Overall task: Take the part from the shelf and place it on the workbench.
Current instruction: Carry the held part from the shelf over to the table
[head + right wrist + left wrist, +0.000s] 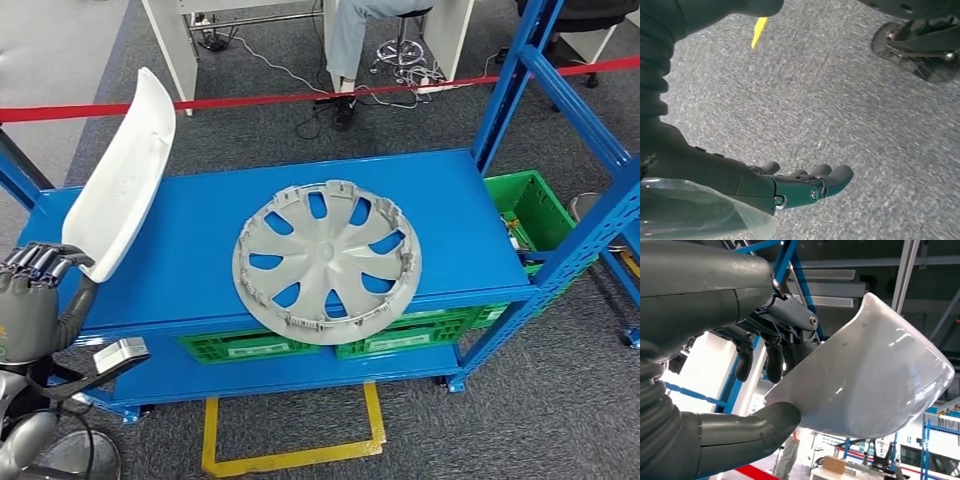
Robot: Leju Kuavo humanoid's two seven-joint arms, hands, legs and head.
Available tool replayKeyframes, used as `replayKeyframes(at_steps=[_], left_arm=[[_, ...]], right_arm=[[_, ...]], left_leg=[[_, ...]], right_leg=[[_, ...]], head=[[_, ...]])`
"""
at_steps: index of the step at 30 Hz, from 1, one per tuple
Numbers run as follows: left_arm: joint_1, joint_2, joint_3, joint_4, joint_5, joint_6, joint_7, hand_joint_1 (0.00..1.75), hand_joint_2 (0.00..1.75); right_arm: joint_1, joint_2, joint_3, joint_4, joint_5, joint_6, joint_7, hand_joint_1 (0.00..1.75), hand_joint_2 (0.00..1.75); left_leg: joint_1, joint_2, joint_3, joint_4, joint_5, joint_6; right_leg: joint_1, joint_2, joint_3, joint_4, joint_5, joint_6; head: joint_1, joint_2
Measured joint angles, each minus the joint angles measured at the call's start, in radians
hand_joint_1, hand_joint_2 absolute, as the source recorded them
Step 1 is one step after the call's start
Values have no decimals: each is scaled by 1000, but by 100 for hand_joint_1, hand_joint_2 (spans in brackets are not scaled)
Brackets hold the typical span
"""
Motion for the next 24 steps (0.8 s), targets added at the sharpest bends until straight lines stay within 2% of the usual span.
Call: replayKeyframes(at_steps=[1,2,4,5,6,7,9,10,11,12,14,15,16,17,18,19,20,21,22,24], left_arm=[[1,0,0,0,-2,-2,3,117,175],[1,0,0,0,-3,-4,7,117,175],[1,0,1,0,-6,-12,17,117,175],[0,0,2,0,-8,-14,21,117,175],[0,0,3,0,-9,-16,25,117,175],[0,0,4,0,-10,-17,27,117,175],[1,-1,4,0,-13,-21,31,117,175],[1,-2,4,0,-14,-24,34,117,175],[1,-3,5,0,-14,-28,39,117,175],[3,-4,5,0,-14,-33,44,117,175],[10,-7,9,0,-14,-45,57,117,175],[15,-8,10,0,-14,-51,63,117,175],[18,-10,12,0,-14,-55,67,117,175],[21,-12,13,0,-15,-58,70,117,175],[22,-13,14,0,-15,-59,71,117,175],[24,-14,16,0,-15,-60,72,117,175],[24,-15,18,0,-15,-60,73,117,175],[25,-16,19,0,-15,-60,74,117,175],[25,-17,21,0,-15,-61,75,117,175],[25,-19,22,-1,-15,-61,75,117,175]], right_arm=[[0,0,0,-1,1,-2,4,0,175],[0,0,0,-3,2,-5,8,0,175],[-1,0,0,-10,2,-13,17,0,175],[-1,0,0,-15,3,-17,20,0,175],[-2,0,0,-19,3,-21,23,0,175],[-2,0,0,-22,3,-23,24,0,175],[-1,0,0,-26,1,-26,25,0,175],[-1,0,0,-29,-1,-28,27,0,175],[0,-1,1,-31,-4,-29,29,0,175],[0,-1,1,-33,-10,-32,31,0,175],[0,-3,1,-37,-22,-37,35,0,175],[0,-4,0,-39,-29,-40,37,0,175],[0,-4,0,-42,-33,-42,38,0,175],[0,-4,1,-44,-36,-43,39,0,175],[0,-5,1,-46,-38,-44,39,0,175],[-1,-6,0,-47,-39,-44,40,0,175],[-2,-7,0,-49,-39,-45,40,0,175],[-4,-9,0,-51,-39,-46,40,0,175],[-4,-10,0,-53,-39,-47,40,0,175],[-2,-12,0,-56,-39,-49,40,0,175]], left_leg=[[0,0,12,0,9,2],[0,0,39,-32,31,6],[-3,-1,126,-166,79,18],[-5,-1,161,-228,91,24],[-8,-2,184,-271,95,28],[-10,-2,189,-288,93,30],[-10,0,179,-298,107,36],[-8,2,173,-303,117,41],[-6,4,164,-309,129,47],[-4,5,154,-312,140,52],[-8,6,128,-311,159,58],[-10,7,115,-310,169,58],[-12,7,101,-308,179,59],[-14,7,87,-306,189,58],[-15,7,75,-304,197,57],[-16,7,65,-302,205,55],[-18,6,58,-299,213,52],[-18,7,53,-298,221,48],[-18,7,51,-297,229,42],[-14,6,46,-298,242,31]], right_leg=[[2,0,-7,0,6,0],[3,0,-13,0,11,-1],[6,1,-22,0,22,2],[7,1,-26,0,28,5],[7,1,-29,-1,35,10],[7,1,-33,-3,43,16],[7,1,-40,-6,53,29],[7,1,-48,-1,43,34],[8,0,-59,21,15,38],[8,0,-75,64,-30,40],[9,-1,-107,188,-115,44],[10,-1,-113,238,-129,44],[11,-1,-106,259,-119,43],[12,-1,-82,247,-92,41],[13,-1,-41,197,-61,37],[15,-1,11,125,-46,32],[17,-1,65,46,-45,27],[20,-1,101,-15,-53,23],[23,-1,120,-51,-64,19],[24,-2,116,-67,-57,7]], head=[[0,0],[0,0],[1,0],[1,0],[1,0],[1,0],[1,0],[2,0],[3,0],[5,0],[6,0],[5,0],[5,0],[5,0],[5,0],[5,0],[4,0],[4,0],[4,0],[5,0]])
